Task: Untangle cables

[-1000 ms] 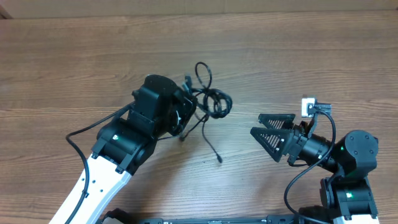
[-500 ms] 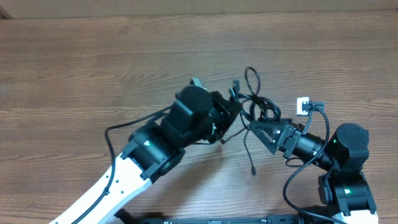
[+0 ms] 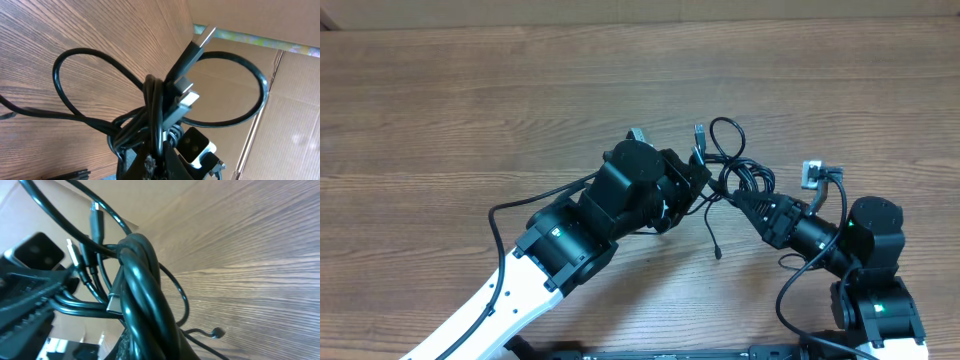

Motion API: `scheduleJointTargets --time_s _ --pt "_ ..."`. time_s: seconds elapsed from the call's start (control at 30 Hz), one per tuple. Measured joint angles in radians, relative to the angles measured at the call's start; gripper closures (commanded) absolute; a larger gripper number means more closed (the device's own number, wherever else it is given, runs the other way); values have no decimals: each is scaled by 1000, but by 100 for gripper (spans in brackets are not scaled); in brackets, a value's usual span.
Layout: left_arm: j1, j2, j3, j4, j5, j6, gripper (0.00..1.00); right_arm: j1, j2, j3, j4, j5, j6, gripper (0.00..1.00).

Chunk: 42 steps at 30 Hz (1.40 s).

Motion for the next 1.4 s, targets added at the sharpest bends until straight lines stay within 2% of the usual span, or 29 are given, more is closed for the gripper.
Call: scheduleJointTargets --time_s 0.33,0.6,0.8,0.9,1.07,1.13,1.17,1.23,1.33,1.4 --pt "0 -12 0 -6 -5 9 96 5 -6 1 -124 133 -187 96" --pt "0 -24 0 -31 -98 35 96 5 -5 1 -180 170 -385 96" --pt "0 -27 0 -32 -153 72 96 5 -5 1 -181 175 -452 96" --pt "0 -32 0 -31 -202 145 76 4 -5 1 -188 175 -478 96" --pt "1 -52 3 -64 -280 420 60 3 3 1 -193 190 -482 96" --pt "1 -52 3 -132 -306 502 48 3 3 1 -192 191 -478 96" --pt "1 -52 5 -153 -316 520 37 3 3 1 -190 191 -473 96" --pt "1 -52 6 -231 -340 569 25 3 3 1 -172 191 -446 96" --pt "1 -52 6 -309 -354 634 16 3 3 0 -106 180 -331 96" --pt "1 -52 6 -318 -342 648 18 3 4 0 -21 134 -219 96"
